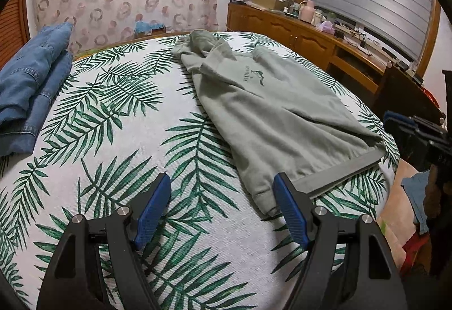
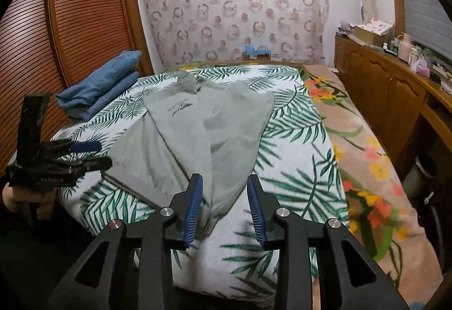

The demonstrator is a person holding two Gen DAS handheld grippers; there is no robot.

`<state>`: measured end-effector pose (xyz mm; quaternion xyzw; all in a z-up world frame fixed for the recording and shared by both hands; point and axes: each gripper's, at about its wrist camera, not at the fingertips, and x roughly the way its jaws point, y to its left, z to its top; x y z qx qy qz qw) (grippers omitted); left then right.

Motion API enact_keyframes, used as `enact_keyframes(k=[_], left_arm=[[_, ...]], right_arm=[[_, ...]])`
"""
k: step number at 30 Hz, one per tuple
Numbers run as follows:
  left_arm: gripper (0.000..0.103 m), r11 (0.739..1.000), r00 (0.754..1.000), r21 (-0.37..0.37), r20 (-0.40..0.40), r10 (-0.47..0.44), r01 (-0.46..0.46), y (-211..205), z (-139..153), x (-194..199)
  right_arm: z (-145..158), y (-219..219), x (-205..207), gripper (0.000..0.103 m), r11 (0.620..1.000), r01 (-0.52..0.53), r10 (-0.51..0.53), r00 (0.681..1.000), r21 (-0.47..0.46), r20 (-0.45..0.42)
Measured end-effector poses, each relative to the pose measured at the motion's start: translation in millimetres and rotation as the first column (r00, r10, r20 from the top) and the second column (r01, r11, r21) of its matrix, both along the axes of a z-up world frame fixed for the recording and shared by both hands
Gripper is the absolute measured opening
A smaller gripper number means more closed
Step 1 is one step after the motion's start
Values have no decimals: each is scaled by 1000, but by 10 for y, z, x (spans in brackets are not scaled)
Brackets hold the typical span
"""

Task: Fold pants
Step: 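Grasp the waistband end of the pants with the right tool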

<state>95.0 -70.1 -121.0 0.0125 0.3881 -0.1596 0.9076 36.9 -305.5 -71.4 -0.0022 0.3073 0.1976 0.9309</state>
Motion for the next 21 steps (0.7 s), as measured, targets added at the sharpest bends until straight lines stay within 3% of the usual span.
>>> enact_keyframes(k=[11,21], left_arm=[[76,1000,999,-6,32,15,-14,71,77,-20],[76,998,994,-31,92,52,-49,241,317,-32]], right_arm=[[76,332,313,38,996,-70,70,997,-47,13],[158,652,641,50,989,-115,116,993,-97,2]])
